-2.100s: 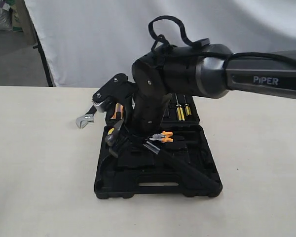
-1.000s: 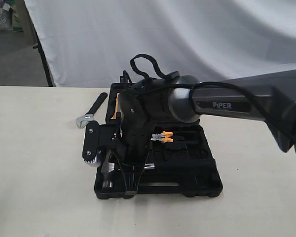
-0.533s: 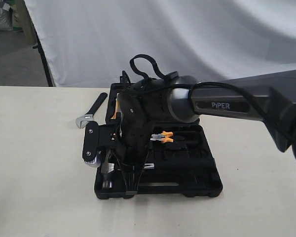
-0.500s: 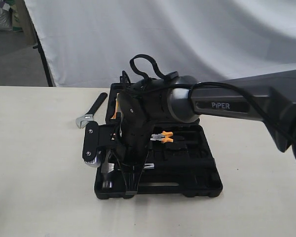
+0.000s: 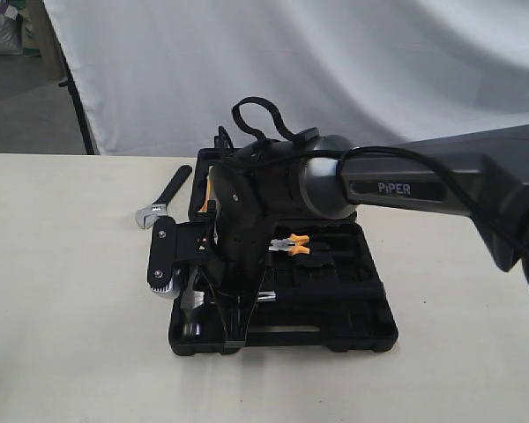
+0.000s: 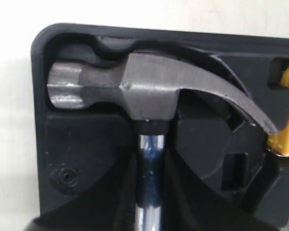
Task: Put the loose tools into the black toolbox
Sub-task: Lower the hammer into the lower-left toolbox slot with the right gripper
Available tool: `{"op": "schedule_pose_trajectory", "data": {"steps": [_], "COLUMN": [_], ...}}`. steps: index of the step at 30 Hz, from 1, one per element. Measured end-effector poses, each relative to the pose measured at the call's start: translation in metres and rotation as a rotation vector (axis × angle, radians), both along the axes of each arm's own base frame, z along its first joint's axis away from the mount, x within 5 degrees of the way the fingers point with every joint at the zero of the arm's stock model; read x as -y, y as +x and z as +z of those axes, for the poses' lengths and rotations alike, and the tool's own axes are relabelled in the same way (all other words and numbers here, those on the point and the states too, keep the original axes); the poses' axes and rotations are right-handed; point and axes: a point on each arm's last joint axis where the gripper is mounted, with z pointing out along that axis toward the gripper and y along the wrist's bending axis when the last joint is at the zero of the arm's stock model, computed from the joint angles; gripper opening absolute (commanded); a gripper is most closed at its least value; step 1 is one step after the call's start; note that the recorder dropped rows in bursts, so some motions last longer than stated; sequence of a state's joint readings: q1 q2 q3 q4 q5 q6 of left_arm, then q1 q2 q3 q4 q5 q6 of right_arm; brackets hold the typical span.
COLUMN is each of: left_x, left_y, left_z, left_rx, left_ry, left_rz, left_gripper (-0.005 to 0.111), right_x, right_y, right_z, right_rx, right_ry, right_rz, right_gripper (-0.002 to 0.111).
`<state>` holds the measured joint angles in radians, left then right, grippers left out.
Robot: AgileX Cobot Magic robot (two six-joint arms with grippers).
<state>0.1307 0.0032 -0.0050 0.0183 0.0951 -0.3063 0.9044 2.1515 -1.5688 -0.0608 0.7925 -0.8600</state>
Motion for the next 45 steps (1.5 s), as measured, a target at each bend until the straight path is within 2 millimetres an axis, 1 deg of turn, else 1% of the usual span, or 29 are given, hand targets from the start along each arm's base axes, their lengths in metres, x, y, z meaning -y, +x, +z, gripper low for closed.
{"op": "schedule_pose_trajectory", "data": {"steps": [7, 8, 9, 11, 13, 15, 16, 19, 21, 23, 25, 29, 30, 33, 35, 38, 40, 45], "left_x": [0.0, 0.0, 0.0, 0.0, 0.0, 0.0, 0.0, 0.0, 0.0, 0.0, 0.0, 0.0, 0.0, 0.0, 0.0, 0.0, 0.0, 0.0], "left_y": [0.0, 0.0, 0.0, 0.0, 0.0, 0.0, 0.0, 0.0, 0.0, 0.0, 0.0, 0.0, 0.0, 0.0, 0.0, 0.0, 0.0, 0.0], "left_z": [0.0, 0.0, 0.0, 0.0, 0.0, 0.0, 0.0, 0.0, 0.0, 0.0, 0.0, 0.0, 0.0, 0.0, 0.0, 0.0, 0.0, 0.0], "left_rx": [0.0, 0.0, 0.0, 0.0, 0.0, 0.0, 0.0, 0.0, 0.0, 0.0, 0.0, 0.0, 0.0, 0.0, 0.0, 0.0, 0.0, 0.0], "left_ry": [0.0, 0.0, 0.0, 0.0, 0.0, 0.0, 0.0, 0.0, 0.0, 0.0, 0.0, 0.0, 0.0, 0.0, 0.0, 0.0, 0.0, 0.0], "left_rz": [0.0, 0.0, 0.0, 0.0, 0.0, 0.0, 0.0, 0.0, 0.0, 0.0, 0.0, 0.0, 0.0, 0.0, 0.0, 0.0, 0.0, 0.0], "left_gripper": [0.001, 0.001, 0.001, 0.001, 0.001, 0.001, 0.001, 0.001, 0.001, 0.001, 0.001, 0.001, 0.001, 0.001, 0.001, 0.001, 0.001, 0.001], "right_x": [0.0, 0.0, 0.0, 0.0, 0.0, -0.002, -0.002, -0.002, -0.002, -0.003, -0.003, 0.0, 0.001, 0.003, 0.006, 0.01, 0.012, 0.013], "right_y": [0.0, 0.0, 0.0, 0.0, 0.0, 0.002, 0.003, 0.003, 0.003, 0.003, 0.005, 0.01, 0.011, 0.011, 0.013, 0.016, 0.022, 0.023], "right_z": [0.0, 0.0, 0.0, 0.0, 0.0, 0.002, 0.002, 0.006, 0.013, 0.022, 0.029, 0.033, 0.033, 0.031, 0.023, 0.0, -0.012, -0.014], "right_rx": [-0.015, -0.015, -0.015, -0.015, -0.012, 0.003, 0.003, 0.011, 0.025, 0.044, 0.061, 0.068, 0.066, 0.042, 0.015, -0.041, -0.054, -0.076], "right_ry": [0.016, 0.016, 0.016, 0.016, 0.022, 0.035, 0.037, 0.052, 0.083, 0.122, 0.152, 0.171, 0.172, 0.165, 0.142, 0.073, 0.061, 0.041], "right_rz": [-0.075, -0.075, -0.075, -0.075, -0.077, -0.076, -0.08, -0.083, -0.097, -0.108, -0.118, -0.141, -0.147, -0.185, -0.209, -0.244, -0.278, -0.308], "right_gripper": [0.0, 0.002, 0.006, 0.032, 0.047, 0.053, 0.053, 0.053, 0.052, 0.049, 0.039, 0.009, -0.001, 0.0, 0.0, 0.0, 0.0, 0.0]}}
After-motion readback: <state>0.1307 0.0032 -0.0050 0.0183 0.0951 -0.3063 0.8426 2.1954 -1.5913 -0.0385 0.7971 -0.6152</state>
